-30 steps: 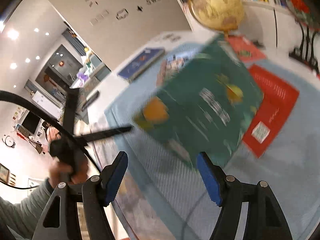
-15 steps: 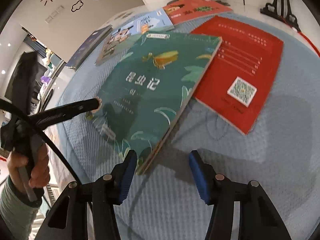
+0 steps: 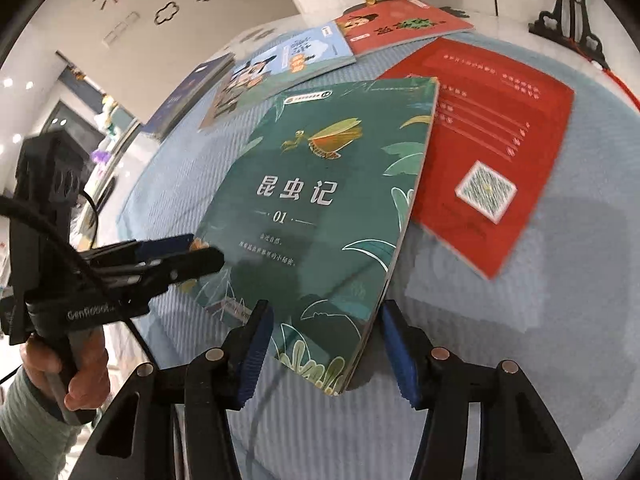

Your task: Organize books

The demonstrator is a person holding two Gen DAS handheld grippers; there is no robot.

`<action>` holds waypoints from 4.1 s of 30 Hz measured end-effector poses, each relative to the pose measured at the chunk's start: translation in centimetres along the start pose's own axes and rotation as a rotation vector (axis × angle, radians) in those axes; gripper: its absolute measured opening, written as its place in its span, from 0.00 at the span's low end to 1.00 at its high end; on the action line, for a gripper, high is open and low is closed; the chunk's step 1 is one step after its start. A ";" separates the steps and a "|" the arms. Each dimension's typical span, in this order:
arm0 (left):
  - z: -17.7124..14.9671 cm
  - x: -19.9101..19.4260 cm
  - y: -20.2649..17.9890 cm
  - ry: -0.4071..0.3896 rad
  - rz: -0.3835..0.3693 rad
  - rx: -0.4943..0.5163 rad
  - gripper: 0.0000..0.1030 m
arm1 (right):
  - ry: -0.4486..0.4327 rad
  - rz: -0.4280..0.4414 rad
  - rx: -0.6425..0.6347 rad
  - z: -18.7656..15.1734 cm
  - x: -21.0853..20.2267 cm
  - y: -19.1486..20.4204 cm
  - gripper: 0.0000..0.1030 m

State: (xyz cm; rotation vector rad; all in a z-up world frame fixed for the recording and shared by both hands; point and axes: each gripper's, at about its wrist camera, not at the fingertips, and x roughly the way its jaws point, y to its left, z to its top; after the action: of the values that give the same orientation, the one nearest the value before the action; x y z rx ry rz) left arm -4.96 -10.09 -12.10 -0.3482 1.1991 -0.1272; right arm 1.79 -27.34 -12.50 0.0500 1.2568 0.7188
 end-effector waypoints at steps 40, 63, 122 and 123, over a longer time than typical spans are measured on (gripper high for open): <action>-0.9 -1.4 -1.3 -0.057 -0.561 -0.345 0.09 | 0.033 0.175 0.274 -6.0 -4.3 -3.9 0.78; -1.6 -1.2 -1.8 0.000 -0.429 -0.265 0.09 | -0.121 0.176 0.238 -4.4 -4.5 -3.0 0.28; 24.0 -11.2 37.7 -0.257 -0.251 -0.079 0.12 | -0.246 -0.125 -0.148 28.0 18.4 33.6 0.32; 24.4 -10.5 38.2 -0.247 -0.262 -0.080 0.12 | -0.242 -0.130 -0.142 28.6 18.8 33.3 0.33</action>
State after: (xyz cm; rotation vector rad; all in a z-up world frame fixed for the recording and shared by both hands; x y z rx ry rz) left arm 10.55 33.53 -7.65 -0.5745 0.9121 -0.2554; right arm 13.64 18.30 -5.05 -0.0595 0.9661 0.6661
